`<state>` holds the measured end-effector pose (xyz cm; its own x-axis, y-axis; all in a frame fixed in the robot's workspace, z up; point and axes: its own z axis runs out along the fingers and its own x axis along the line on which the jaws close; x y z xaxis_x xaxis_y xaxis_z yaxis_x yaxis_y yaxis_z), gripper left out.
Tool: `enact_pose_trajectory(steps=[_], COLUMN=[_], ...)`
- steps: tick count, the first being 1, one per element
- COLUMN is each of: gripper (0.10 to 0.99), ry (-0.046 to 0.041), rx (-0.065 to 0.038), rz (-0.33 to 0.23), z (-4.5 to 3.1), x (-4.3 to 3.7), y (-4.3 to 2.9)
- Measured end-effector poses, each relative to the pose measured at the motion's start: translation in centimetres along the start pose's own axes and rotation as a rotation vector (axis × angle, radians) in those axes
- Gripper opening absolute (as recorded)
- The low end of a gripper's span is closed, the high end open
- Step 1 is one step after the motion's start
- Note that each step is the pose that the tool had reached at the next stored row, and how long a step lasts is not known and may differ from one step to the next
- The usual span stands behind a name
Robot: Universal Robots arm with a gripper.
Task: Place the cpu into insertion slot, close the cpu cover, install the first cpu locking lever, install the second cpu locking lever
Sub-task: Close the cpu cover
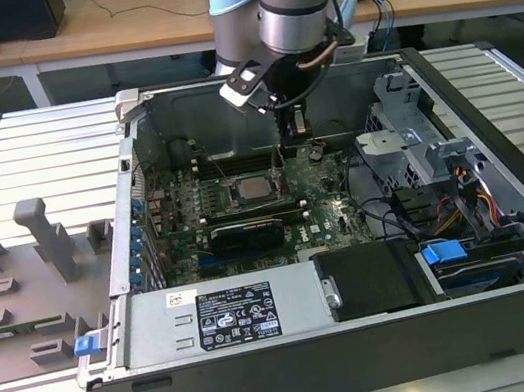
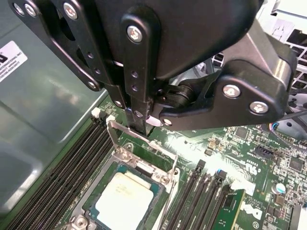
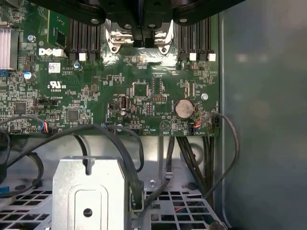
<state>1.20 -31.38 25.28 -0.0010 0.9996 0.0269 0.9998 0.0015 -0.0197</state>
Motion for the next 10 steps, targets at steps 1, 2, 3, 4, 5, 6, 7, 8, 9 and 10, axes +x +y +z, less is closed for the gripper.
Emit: enact_pose_trajectory(steps=[1,2,3,4,5,6,7,8,9,10], gripper=[0.106,0.106,0.106,0.106,0.106,0.106,0.106,0.106,0.106,0.106], ry=[0.0000,0.0000,0.0000,0.0000,0.0000,0.0000,0.0000,-0.0001,0.0000,-0.0001], rx=[0.000,0.000,0.000,0.000,0.000,0.000,0.000,0.000,0.000,0.000], rz=[0.000,0.000,0.000,0.000,0.000,0.000,0.000,0.000,0.000,0.000], z=[0.00,0.00,0.01,0.01,0.01,0.02,0.02,0.02,0.02,0.03], x=[0.00,0.00,0.00,0.00,0.00,0.00,0.00,0.00,0.00,0.00], y=[-0.09,-0.21,-0.35,-0.58,-0.75,-0.86,-1.06,-1.17,-1.31,-1.50])
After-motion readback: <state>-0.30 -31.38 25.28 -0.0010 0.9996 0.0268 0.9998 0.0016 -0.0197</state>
